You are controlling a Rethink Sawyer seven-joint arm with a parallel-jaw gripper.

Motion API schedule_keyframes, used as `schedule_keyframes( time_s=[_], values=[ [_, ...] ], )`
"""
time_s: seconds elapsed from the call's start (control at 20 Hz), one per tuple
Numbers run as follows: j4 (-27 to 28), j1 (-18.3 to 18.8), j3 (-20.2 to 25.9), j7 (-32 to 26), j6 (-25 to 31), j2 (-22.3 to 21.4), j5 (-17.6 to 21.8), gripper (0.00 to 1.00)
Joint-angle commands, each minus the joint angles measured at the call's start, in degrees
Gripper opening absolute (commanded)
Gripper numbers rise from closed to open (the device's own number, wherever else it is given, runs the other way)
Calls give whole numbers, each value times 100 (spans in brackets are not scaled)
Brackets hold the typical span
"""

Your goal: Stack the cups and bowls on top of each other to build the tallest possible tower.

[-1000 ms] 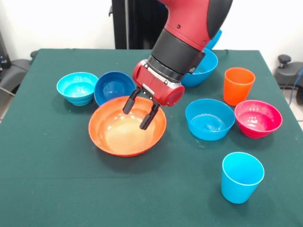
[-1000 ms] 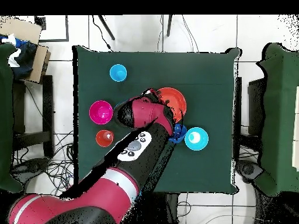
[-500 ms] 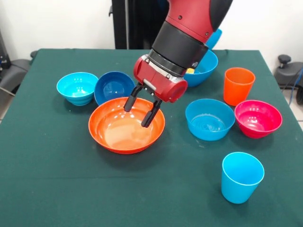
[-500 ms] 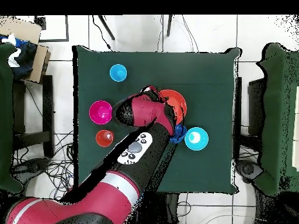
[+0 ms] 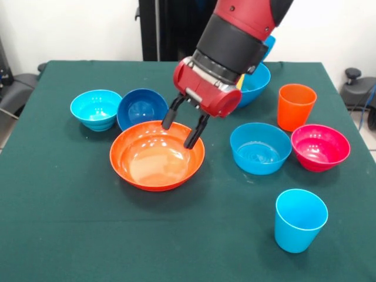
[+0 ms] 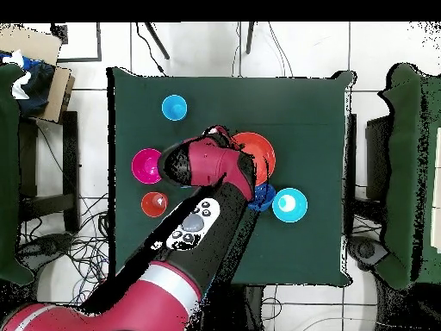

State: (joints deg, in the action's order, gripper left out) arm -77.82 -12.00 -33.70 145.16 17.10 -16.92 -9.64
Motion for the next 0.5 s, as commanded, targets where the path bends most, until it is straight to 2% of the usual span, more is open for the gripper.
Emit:
schedule_keyframes(
  time_s=[0.05,0.5],
  values=[
    [-360,-256,703,465,1222,-308,-102,100],
    [-381,-336,716,488,1484,-465,-86,100]
  ],
)
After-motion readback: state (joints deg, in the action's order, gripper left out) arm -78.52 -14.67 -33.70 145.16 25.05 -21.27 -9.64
